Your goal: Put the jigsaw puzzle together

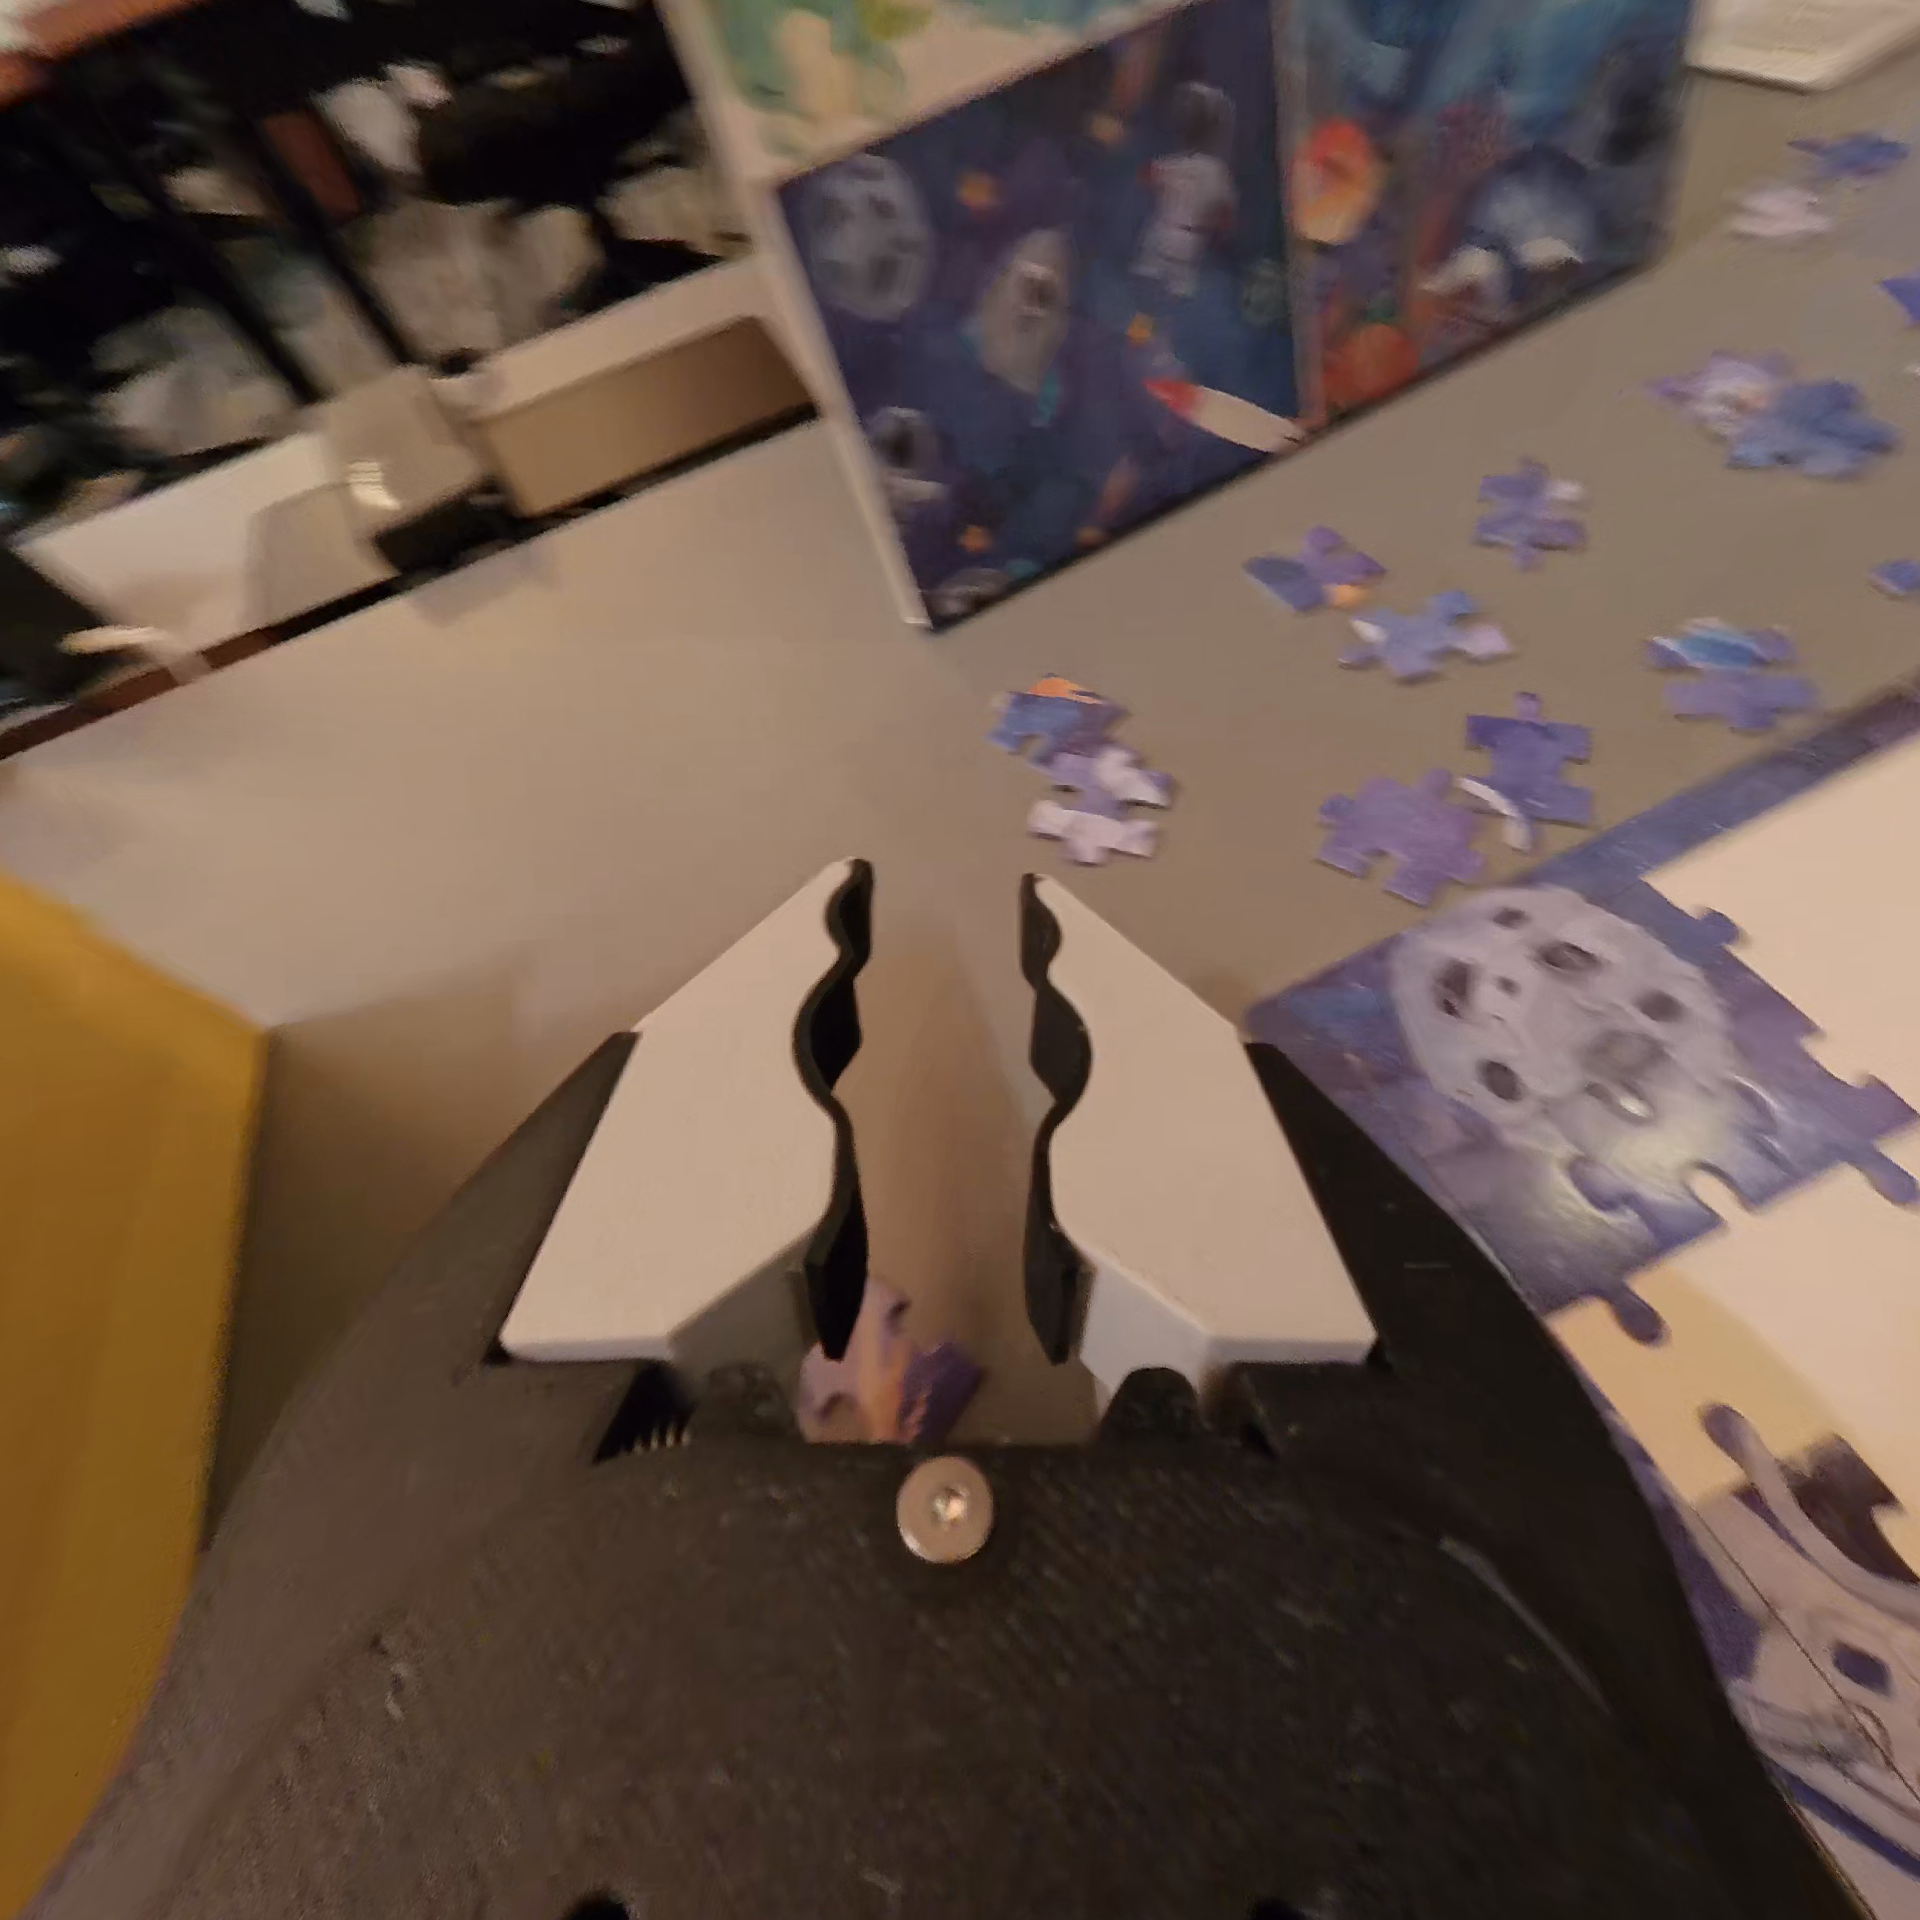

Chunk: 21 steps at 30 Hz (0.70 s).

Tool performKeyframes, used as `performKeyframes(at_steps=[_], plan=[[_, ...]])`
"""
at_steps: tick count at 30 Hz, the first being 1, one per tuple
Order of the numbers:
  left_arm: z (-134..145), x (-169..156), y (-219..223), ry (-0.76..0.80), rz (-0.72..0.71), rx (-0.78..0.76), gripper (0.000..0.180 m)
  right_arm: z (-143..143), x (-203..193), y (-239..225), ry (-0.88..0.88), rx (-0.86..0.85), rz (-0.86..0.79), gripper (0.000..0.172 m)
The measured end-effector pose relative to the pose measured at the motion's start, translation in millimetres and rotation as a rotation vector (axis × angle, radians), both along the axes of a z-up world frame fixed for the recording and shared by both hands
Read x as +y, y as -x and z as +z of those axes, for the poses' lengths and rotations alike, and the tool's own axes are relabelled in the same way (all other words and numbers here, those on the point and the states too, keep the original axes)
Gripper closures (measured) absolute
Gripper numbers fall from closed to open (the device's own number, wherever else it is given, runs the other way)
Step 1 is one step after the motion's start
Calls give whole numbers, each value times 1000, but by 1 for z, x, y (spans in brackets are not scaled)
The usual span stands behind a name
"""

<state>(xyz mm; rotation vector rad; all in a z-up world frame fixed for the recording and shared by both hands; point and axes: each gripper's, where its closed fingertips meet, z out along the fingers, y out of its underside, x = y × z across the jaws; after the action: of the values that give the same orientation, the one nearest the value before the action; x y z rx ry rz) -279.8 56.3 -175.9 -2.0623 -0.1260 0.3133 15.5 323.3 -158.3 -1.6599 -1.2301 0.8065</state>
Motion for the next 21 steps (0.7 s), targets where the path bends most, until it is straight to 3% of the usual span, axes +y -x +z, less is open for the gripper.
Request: performKeyframes(at_steps=[6, 21], plan=[[20, -14, 19, -131, 82, -69, 167, 0, -1, 0, -2, -1, 2, 140], [19, -18, 26, -134, 98, -89, 168, 2, -1, 0, -12, -1, 2, 140]])
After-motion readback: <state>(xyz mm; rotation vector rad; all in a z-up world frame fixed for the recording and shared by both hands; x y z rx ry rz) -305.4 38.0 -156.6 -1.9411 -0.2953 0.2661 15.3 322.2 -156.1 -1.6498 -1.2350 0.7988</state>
